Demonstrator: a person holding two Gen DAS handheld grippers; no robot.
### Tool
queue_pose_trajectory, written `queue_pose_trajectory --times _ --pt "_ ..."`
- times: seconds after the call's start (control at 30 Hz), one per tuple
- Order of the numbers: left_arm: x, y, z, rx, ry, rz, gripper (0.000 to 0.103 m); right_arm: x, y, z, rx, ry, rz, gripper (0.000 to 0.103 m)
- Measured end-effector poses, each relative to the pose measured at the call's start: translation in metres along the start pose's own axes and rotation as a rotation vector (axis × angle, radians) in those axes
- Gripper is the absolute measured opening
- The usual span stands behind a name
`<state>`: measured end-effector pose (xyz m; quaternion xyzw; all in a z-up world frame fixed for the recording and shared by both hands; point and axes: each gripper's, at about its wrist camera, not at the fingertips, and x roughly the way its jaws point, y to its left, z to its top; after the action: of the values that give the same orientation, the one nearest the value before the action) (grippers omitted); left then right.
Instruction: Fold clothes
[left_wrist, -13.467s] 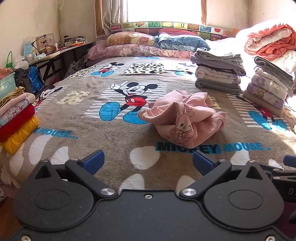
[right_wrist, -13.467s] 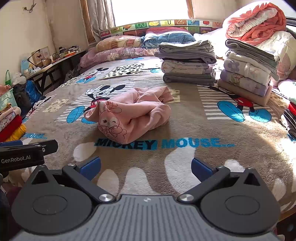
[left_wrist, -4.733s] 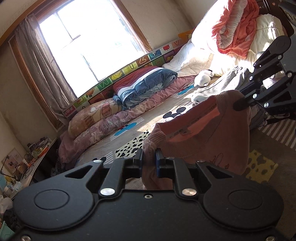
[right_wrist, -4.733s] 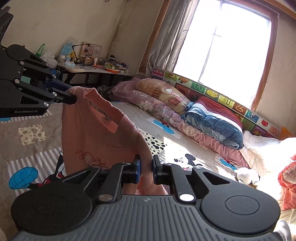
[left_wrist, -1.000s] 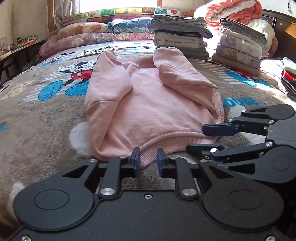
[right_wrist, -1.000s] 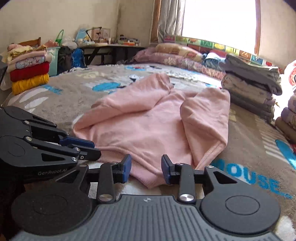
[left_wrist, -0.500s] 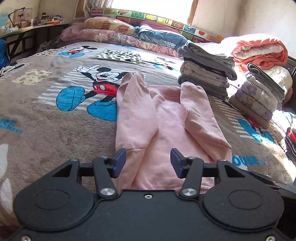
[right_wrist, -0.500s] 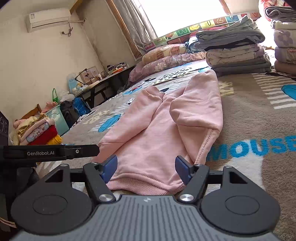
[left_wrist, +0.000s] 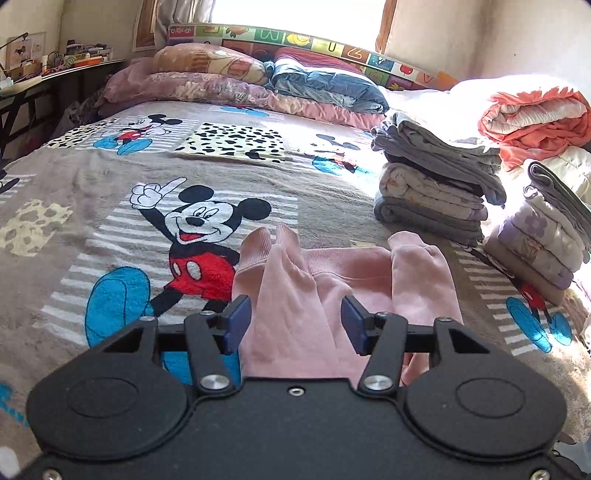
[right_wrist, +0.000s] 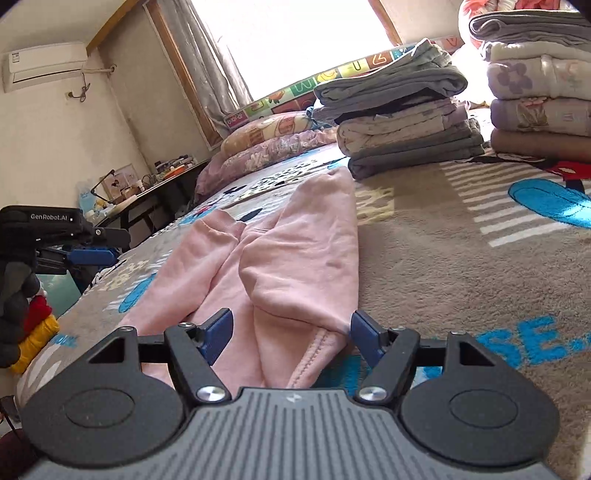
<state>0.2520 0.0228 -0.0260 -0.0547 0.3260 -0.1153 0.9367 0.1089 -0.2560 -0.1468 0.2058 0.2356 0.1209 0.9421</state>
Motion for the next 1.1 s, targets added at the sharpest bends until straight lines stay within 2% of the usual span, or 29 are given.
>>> queue_pose_trajectory --times 0.13,0.27,0.5,0.73,0.77,0.8,0.83,0.9,1.1 --pt "0.038 0.000 0.023 0.007 0.080 0.018 0.052 0.009 -0.010 -0.001 0.041 0.024 -0.003 0.076" --pt "0.063 -0.007 0.036 0.080 0.140 0.024 0.050 0.012 -0.007 -0.006 0.023 0.020 0.005 0.082" --pt "0.092 -0.013 0.051 0.118 0.197 0.032 0.047 0.013 -0.012 -0.007 0.052 0.009 0.028 0.084" --pt "0.119 -0.016 0.058 0.150 0.251 0.069 0.034 0.014 -0.013 -0.007 0.057 0.008 0.037 0.086" --pt "0.121 -0.016 0.057 0.154 0.255 0.069 0.028 0.013 -0.013 -0.007 0.058 0.008 0.039 0.086" --pt "0.121 -0.017 0.057 0.166 0.254 0.077 0.021 0.014 -0.013 -0.007 0.059 0.008 0.041 0.087" --pt "0.121 -0.019 0.056 0.178 0.252 0.086 0.008 0.014 -0.013 -0.007 0.059 0.009 0.042 0.087" --pt "0.118 -0.019 0.056 0.184 0.239 0.090 0.008 0.014 -0.014 -0.007 0.059 0.009 0.043 0.087" --pt "0.077 -0.003 0.062 0.144 0.128 0.092 0.007 0.014 -0.014 -0.006 0.061 0.010 0.046 0.088"
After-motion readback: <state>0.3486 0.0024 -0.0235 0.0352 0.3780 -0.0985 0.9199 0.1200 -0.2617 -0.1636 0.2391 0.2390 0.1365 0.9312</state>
